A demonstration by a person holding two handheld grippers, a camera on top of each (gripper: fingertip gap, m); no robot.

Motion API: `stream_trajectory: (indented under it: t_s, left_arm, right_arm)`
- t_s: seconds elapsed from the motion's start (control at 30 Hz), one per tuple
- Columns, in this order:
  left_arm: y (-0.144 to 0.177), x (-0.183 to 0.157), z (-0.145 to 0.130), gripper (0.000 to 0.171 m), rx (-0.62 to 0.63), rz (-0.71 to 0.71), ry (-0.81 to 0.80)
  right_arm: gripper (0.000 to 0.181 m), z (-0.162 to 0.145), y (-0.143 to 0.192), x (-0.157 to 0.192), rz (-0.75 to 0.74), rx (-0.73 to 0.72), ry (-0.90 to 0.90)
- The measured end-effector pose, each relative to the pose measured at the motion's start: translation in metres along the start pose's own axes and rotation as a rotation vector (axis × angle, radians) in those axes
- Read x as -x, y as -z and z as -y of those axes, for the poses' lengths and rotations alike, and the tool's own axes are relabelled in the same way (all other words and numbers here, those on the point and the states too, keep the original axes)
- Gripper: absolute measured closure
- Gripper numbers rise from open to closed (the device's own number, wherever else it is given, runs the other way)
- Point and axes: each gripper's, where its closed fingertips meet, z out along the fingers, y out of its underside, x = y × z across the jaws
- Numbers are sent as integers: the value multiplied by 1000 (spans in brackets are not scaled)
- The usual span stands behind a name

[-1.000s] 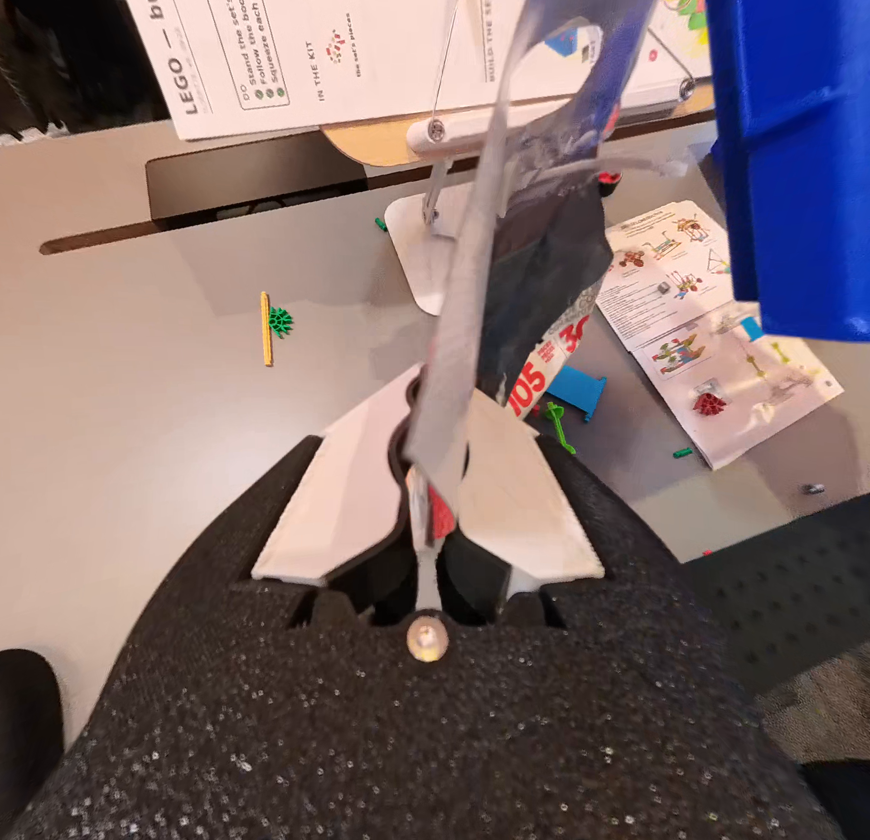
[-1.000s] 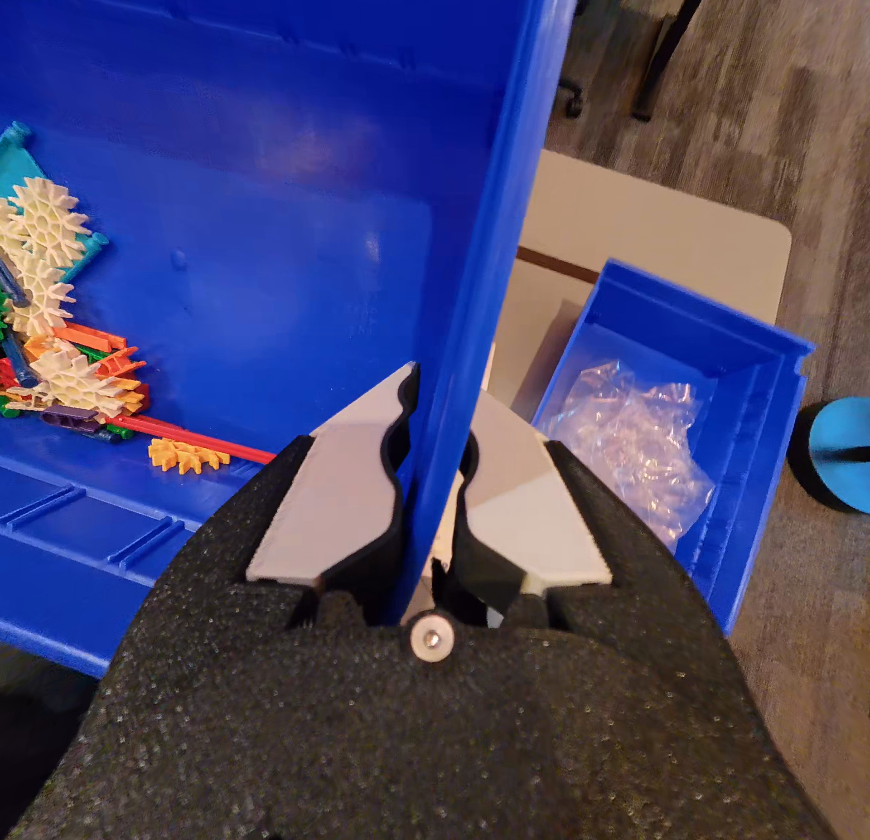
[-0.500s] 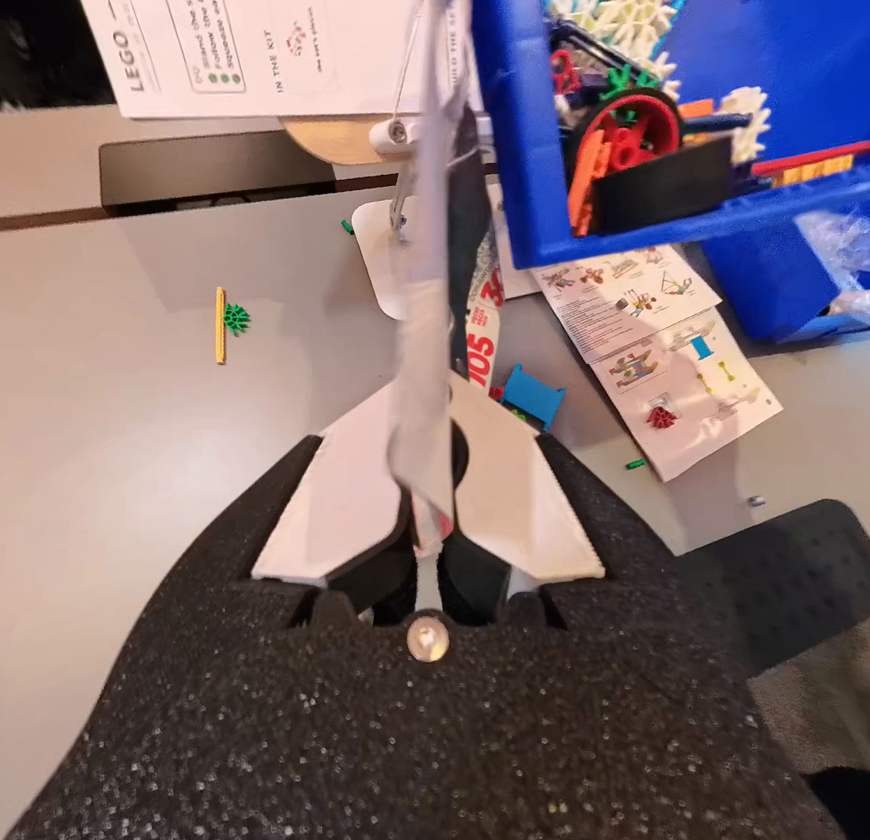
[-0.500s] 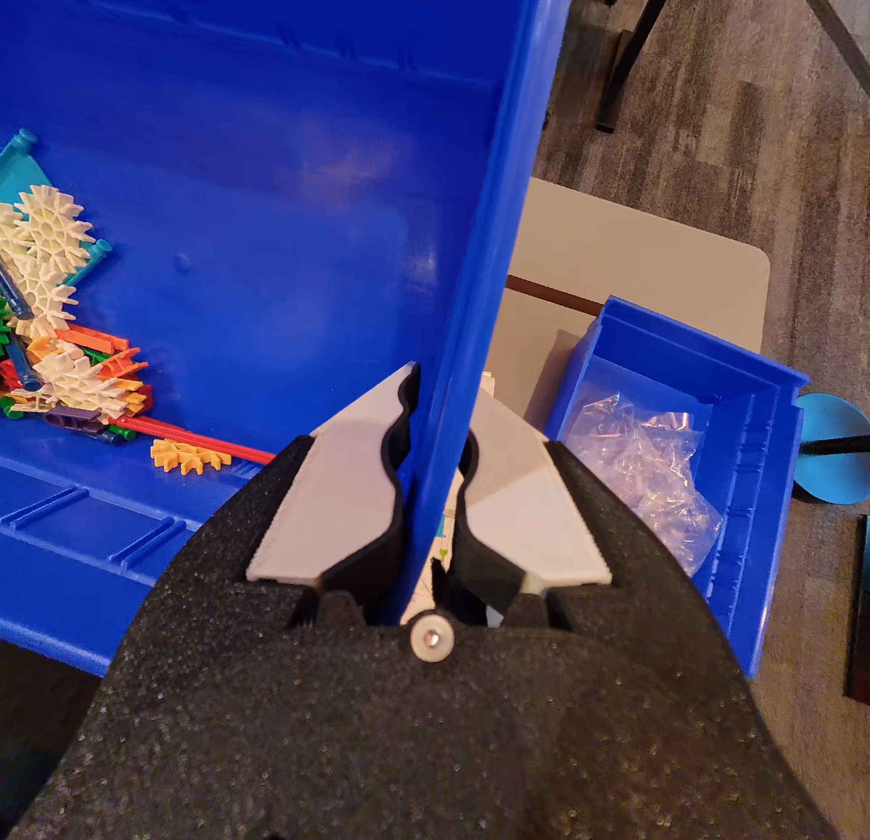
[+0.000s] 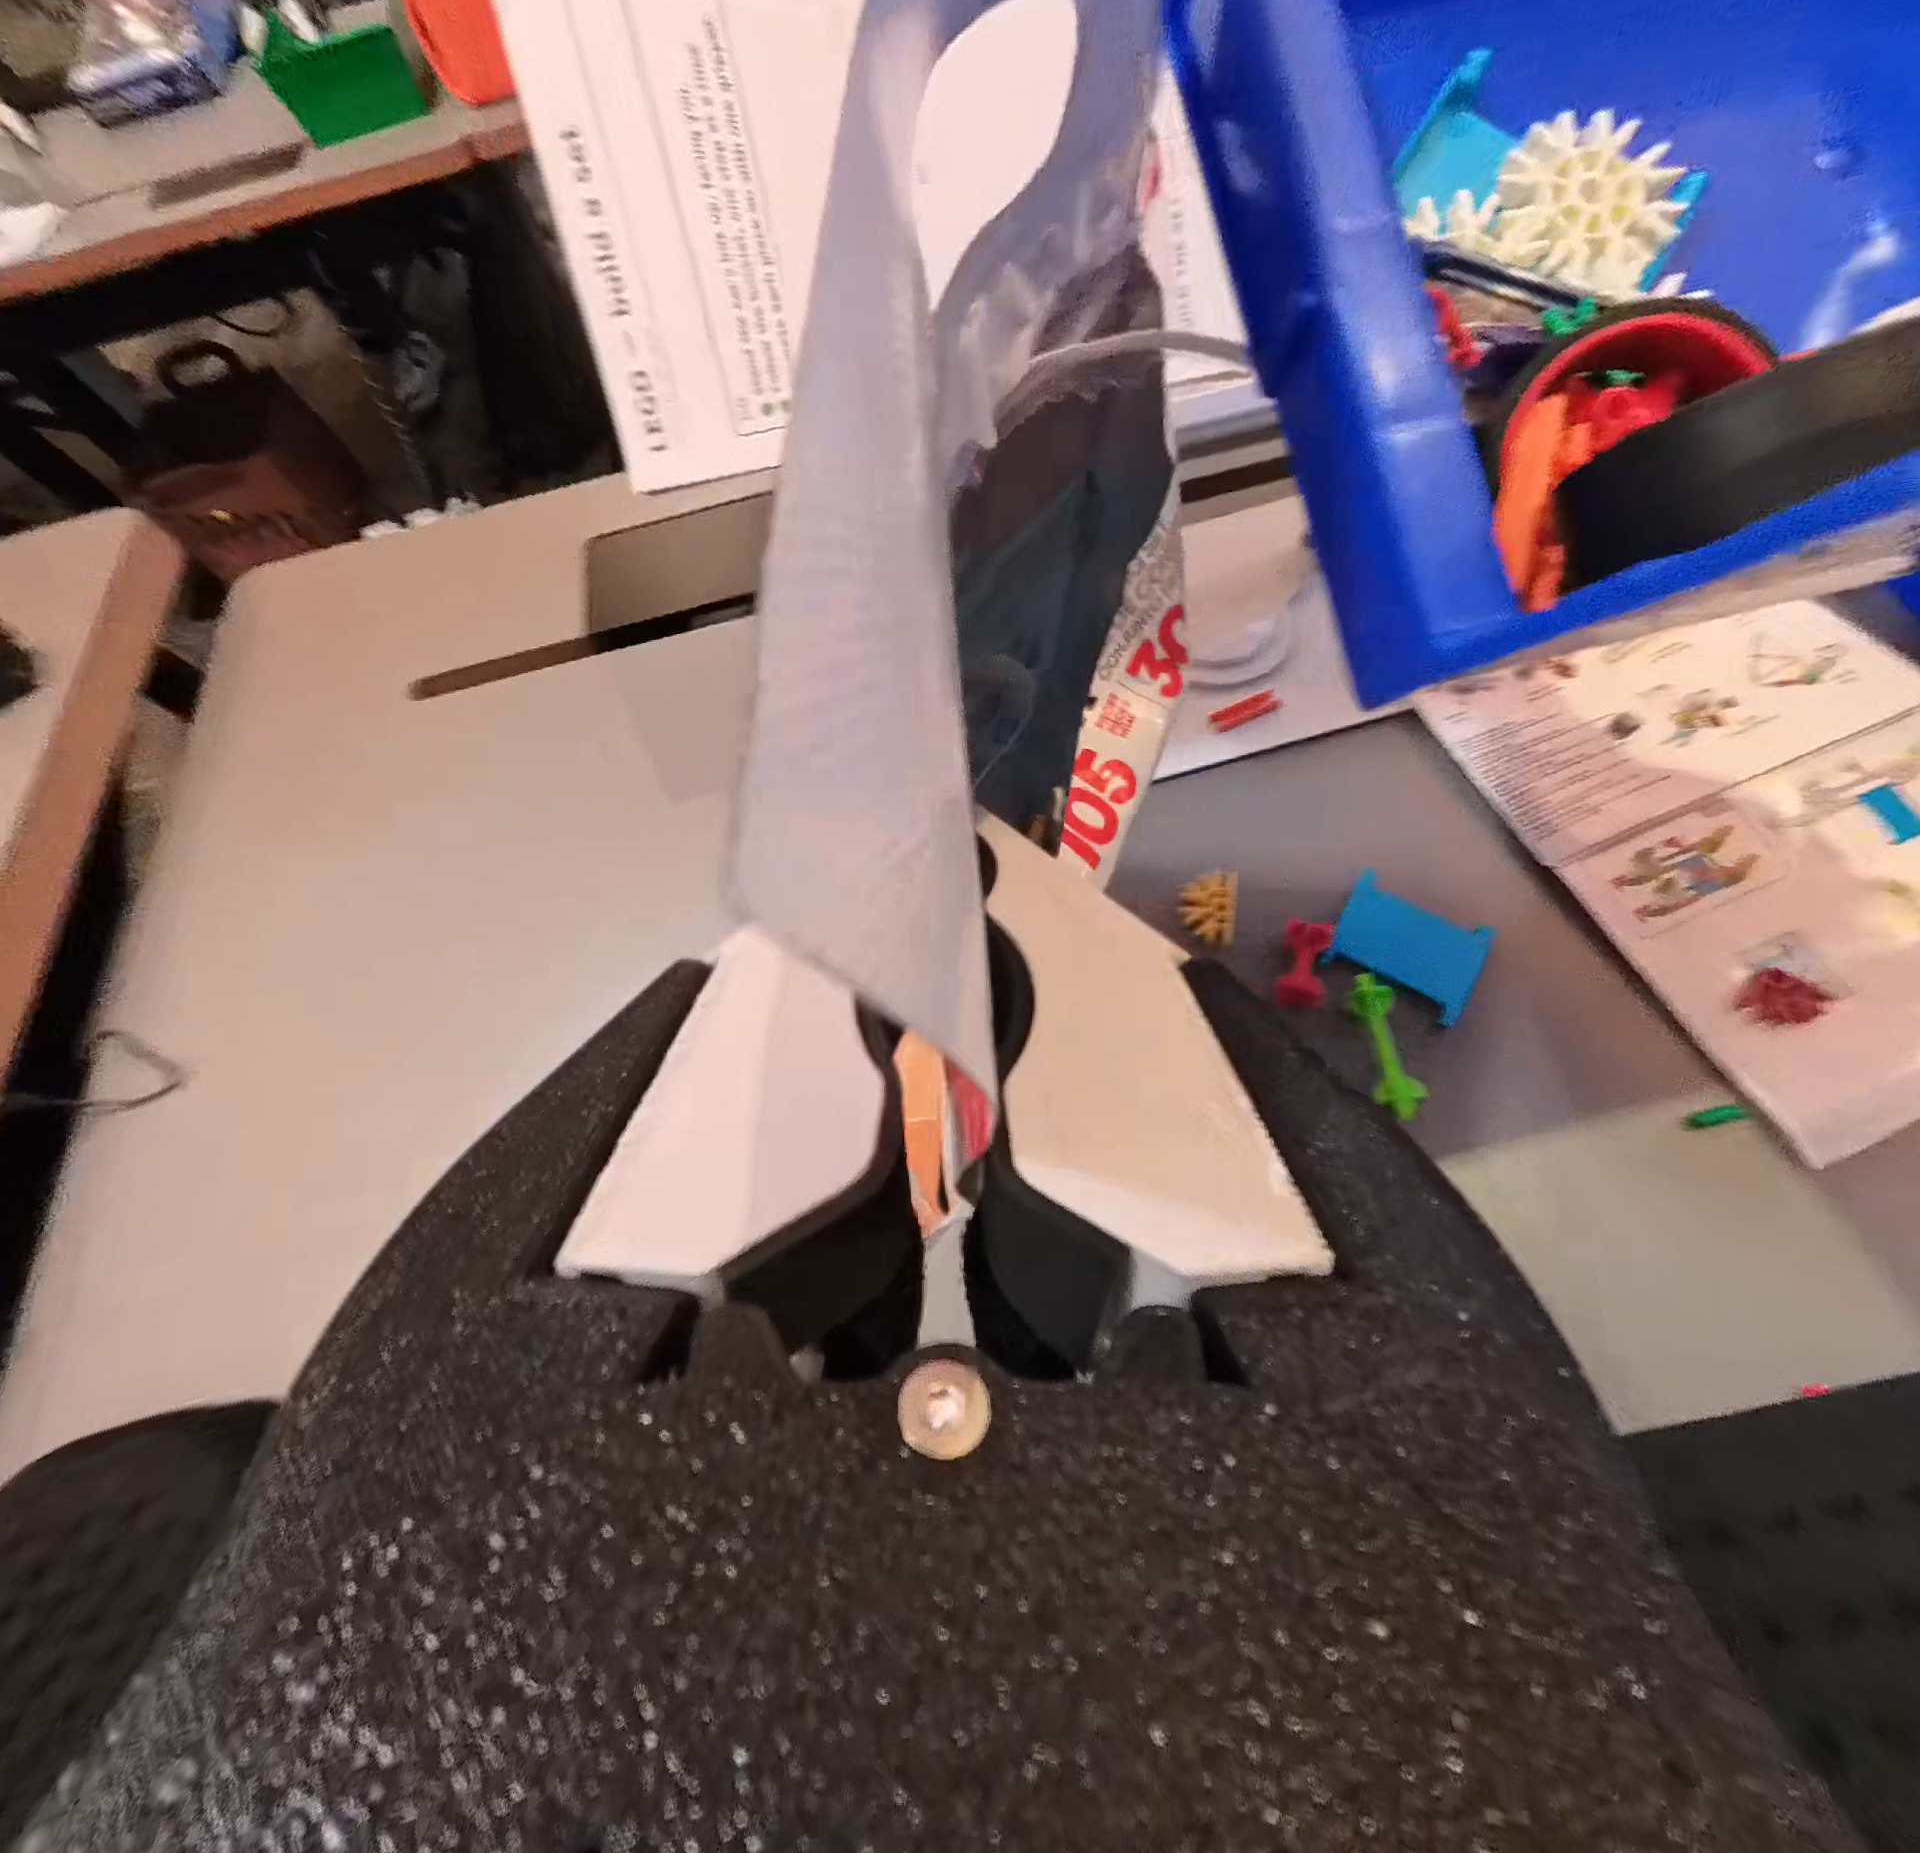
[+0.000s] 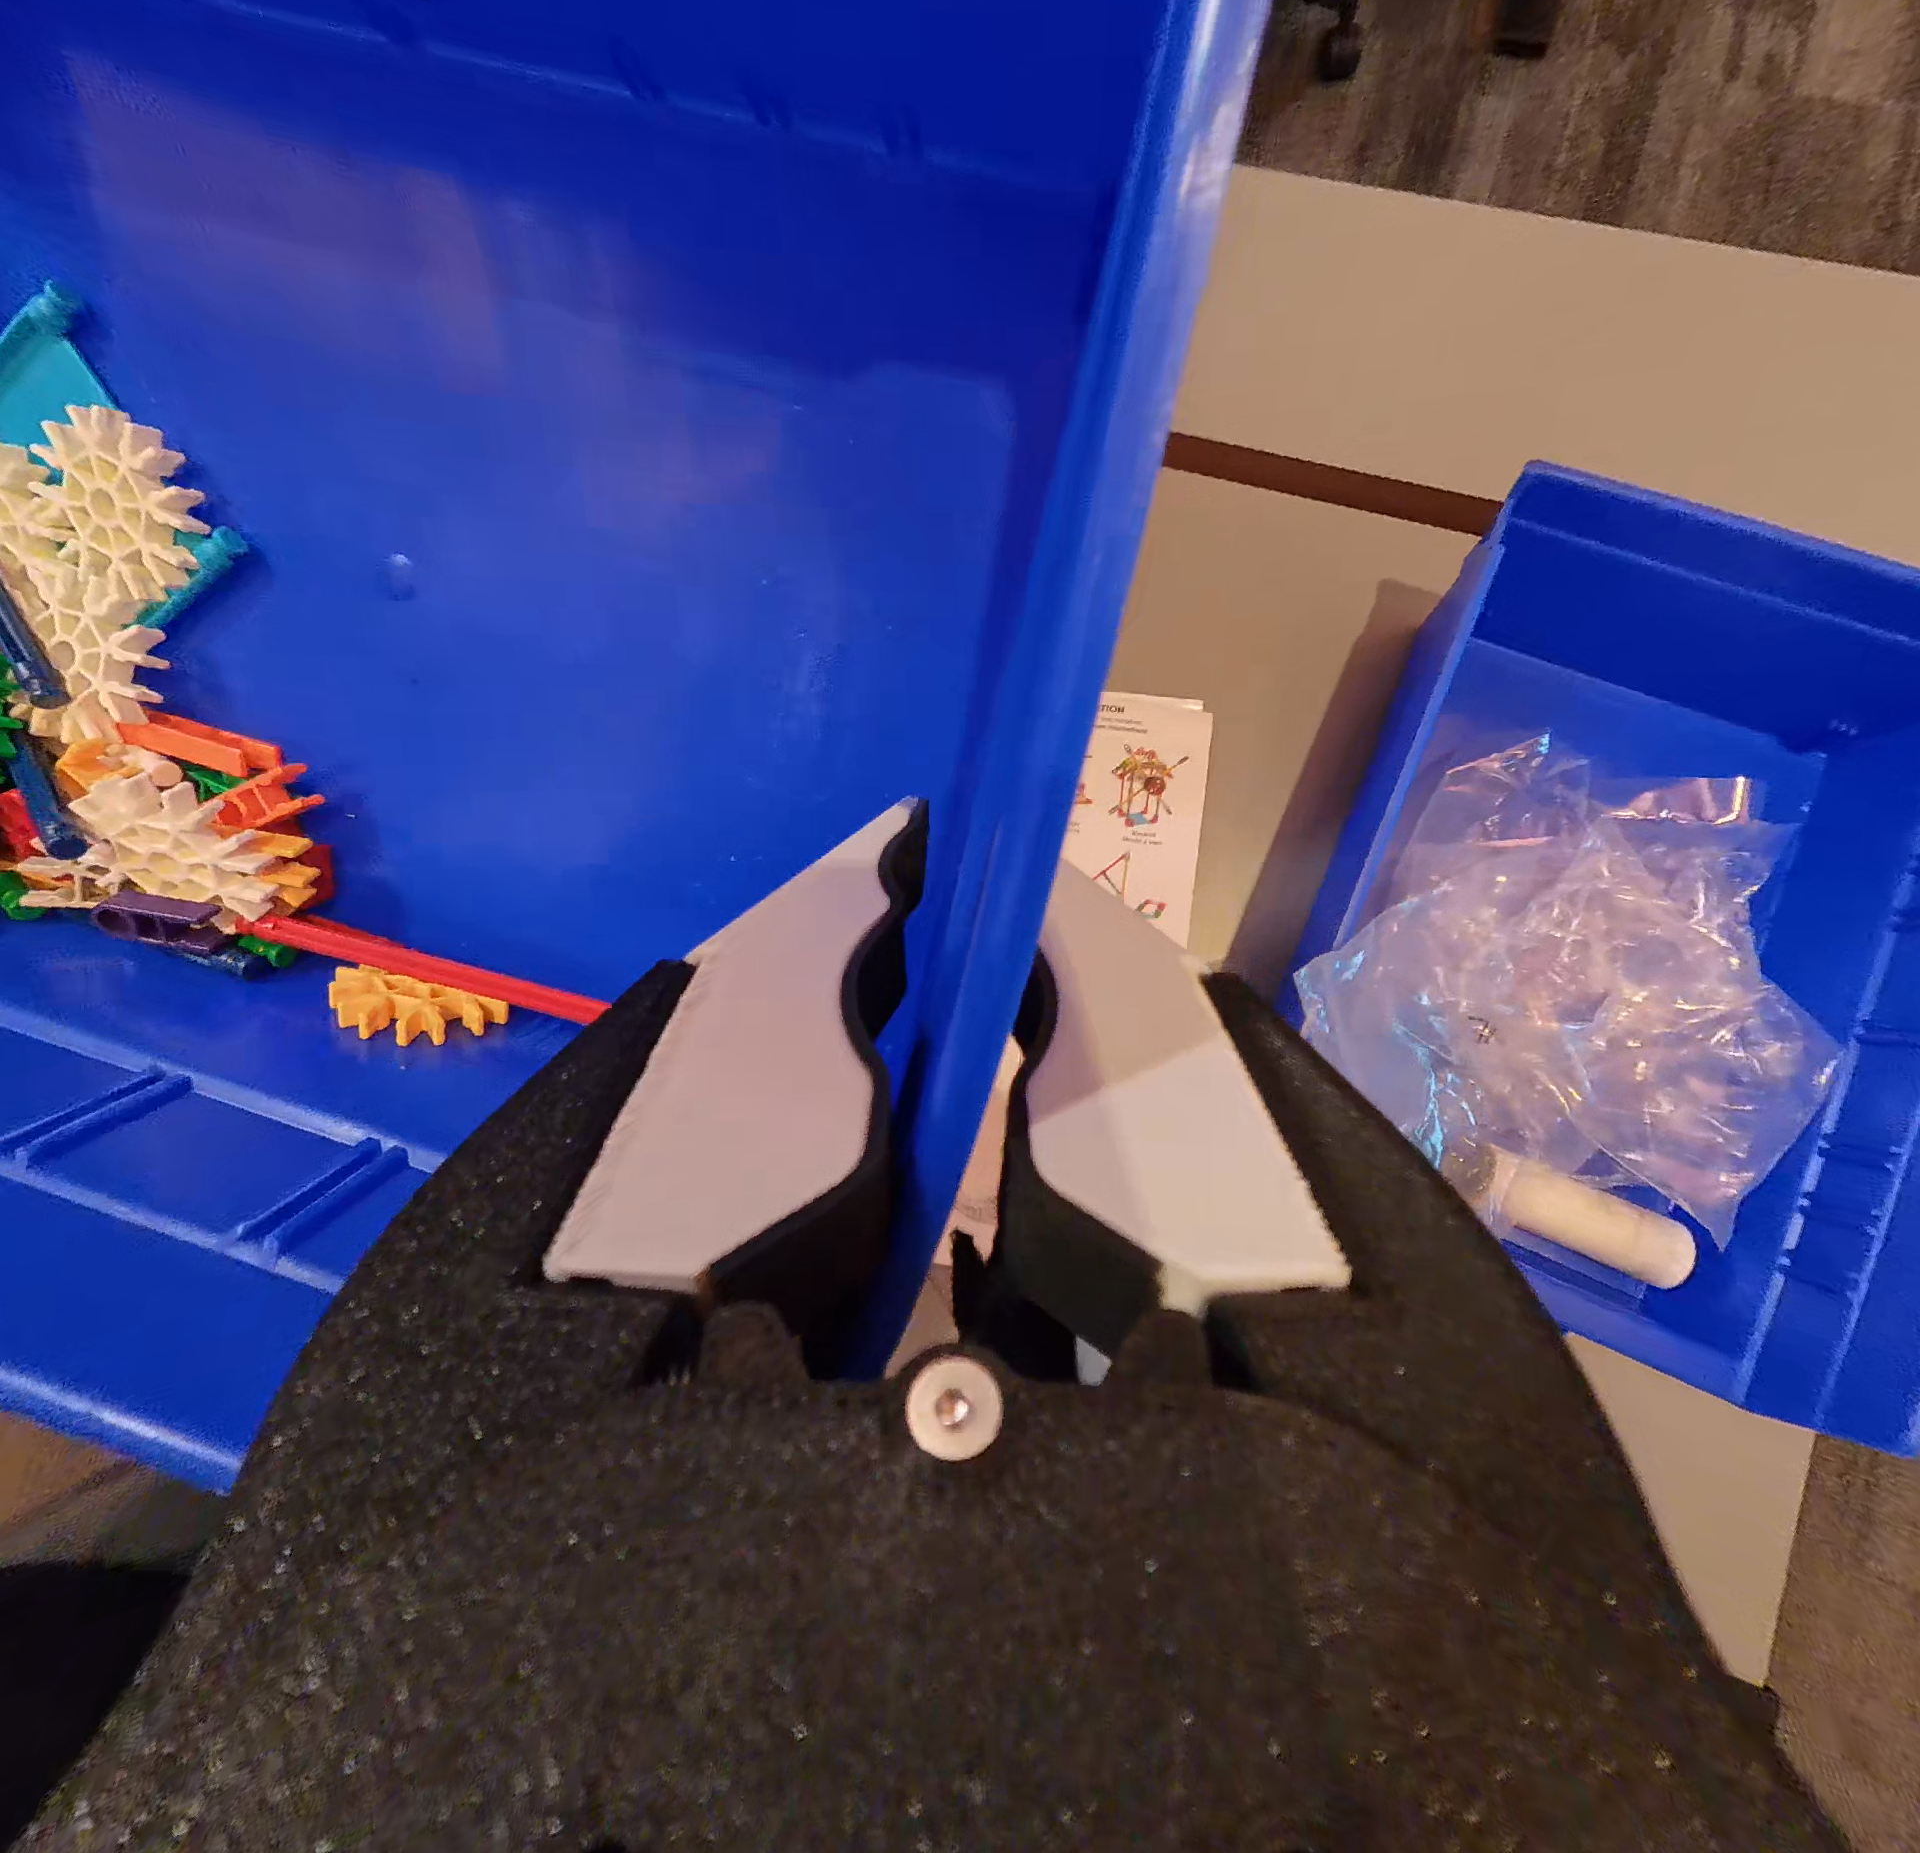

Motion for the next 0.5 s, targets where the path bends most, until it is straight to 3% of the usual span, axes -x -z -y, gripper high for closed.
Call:
stream_trajectory:
  t_s: [0.3, 0.5]
  left_arm:
    - [12, 52, -23, 171, 11, 164, -56]
    - [7, 73, -23, 171, 21, 172, 55]
  right_arm:
    - [175, -31, -3, 6, 87, 162, 138]
    - [177, -48, 7, -12, 123, 311, 280]
